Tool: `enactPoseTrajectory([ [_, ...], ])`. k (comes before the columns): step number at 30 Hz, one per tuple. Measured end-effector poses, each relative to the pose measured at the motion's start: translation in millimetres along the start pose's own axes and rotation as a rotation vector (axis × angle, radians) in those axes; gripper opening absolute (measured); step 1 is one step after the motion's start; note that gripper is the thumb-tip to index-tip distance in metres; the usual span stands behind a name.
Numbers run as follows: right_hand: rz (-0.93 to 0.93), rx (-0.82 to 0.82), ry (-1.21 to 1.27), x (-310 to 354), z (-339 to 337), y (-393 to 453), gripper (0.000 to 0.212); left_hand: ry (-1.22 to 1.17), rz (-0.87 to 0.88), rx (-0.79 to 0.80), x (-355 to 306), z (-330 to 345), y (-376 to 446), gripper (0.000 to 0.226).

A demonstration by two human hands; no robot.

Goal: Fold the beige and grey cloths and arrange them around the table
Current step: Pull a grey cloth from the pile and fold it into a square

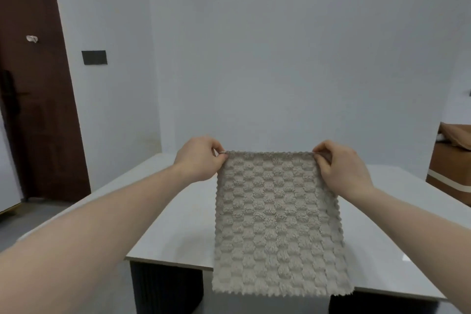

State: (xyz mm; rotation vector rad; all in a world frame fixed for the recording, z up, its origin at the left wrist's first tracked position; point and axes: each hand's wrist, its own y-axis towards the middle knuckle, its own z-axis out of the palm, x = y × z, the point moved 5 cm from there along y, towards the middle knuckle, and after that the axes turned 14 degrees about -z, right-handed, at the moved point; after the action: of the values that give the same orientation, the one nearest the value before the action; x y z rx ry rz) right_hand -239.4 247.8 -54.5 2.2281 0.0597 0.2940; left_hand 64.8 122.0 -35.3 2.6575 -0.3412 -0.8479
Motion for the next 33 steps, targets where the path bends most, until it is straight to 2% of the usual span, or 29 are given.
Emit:
enactPoseTrajectory([
  [2,0.066,0.047,-0.023,-11.3,15.0,-6.6,0.001,-0.038,-0.075,0.067,10.9,23.8,3.4,0.019],
  [6,0.178,0.124,-0.07,-29.1,41.4,-12.9,0.008,-0.193,-0.186,0.15,26.3,61.9,8.9,0.02],
  [10,0.197,0.115,-0.086,-37.3,54.2,-7.7,0.01,-0.3,-0.284,0.194,28.3,82.3,16.6,0.023],
  [16,0.207,0.099,-0.058,-45.4,66.7,-7.9,0.007,-0.396,-0.339,0.233,20.5,98.5,23.9,0.013],
  [19,0.2,0.105,-0.014,-46.3,69.6,-16.7,0.003,-0.439,-0.369,0.234,24.0,103.7,21.7,0.027],
  [25,0.115,0.187,0.086,-42.5,66.7,-38.1,0.009,-0.444,-0.408,0.233,38.5,102.3,8.4,0.01],
  [33,0.003,0.297,0.075,-25.2,43.7,-65.0,0.016,-0.382,-0.397,0.276,50.4,90.5,-22.7,0.012],
])
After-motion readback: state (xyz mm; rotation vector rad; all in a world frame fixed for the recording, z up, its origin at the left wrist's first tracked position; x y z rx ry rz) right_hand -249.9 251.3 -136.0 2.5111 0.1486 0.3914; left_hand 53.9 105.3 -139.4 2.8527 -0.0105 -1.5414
